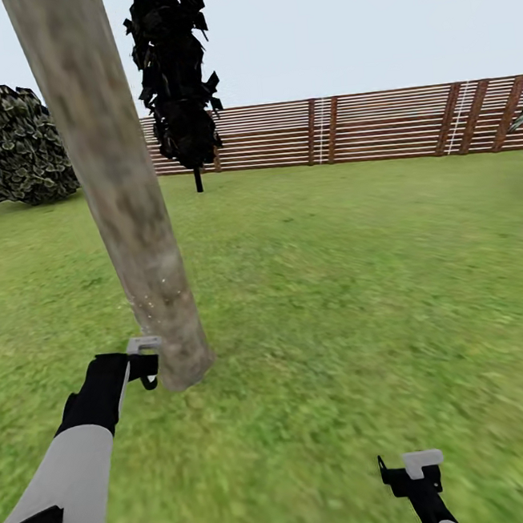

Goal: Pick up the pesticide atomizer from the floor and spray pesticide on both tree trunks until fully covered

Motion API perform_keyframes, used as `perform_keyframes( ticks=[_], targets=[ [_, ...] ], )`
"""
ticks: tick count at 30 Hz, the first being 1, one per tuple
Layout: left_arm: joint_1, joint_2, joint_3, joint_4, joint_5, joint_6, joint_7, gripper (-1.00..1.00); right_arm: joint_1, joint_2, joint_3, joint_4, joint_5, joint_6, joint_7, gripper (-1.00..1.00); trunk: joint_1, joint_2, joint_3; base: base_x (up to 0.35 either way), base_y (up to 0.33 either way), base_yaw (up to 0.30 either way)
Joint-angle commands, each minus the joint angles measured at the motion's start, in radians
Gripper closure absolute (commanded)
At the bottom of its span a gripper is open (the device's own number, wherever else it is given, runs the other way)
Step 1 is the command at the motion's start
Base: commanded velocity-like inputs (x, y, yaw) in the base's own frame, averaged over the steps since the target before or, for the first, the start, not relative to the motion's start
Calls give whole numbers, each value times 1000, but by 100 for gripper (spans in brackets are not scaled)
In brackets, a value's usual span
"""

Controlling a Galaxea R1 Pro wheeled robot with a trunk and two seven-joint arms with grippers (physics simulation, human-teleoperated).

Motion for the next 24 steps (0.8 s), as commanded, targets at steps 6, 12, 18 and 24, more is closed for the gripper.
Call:
perform_keyframes(
  ticks=[6, 12, 18, 24],
  targets=[
    [-1, -2, 5, -2, -9, 3, -2, 100, -1, 0, 8, 1, 1, -1, -8, -100, 0, 0, -1, 0, -276, 1],
    [21, 3, 114, 0, -12, -1, 38, 100, -1, 0, 8, 1, 1, -1, -7, -100, 0, 0, -1, 0, -276, 31],
    [31, -8, 149, 2, -14, -4, 80, 100, -1, 0, 9, 1, 1, 0, -8, -100, 0, 0, -1, 23, -277, 249],
    [30, -18, 147, 28, -15, -6, 84, 100, -1, 0, 9, 1, 1, 0, -7, -100, 0, 0, -1, 76, -277, 228]
  ],
)
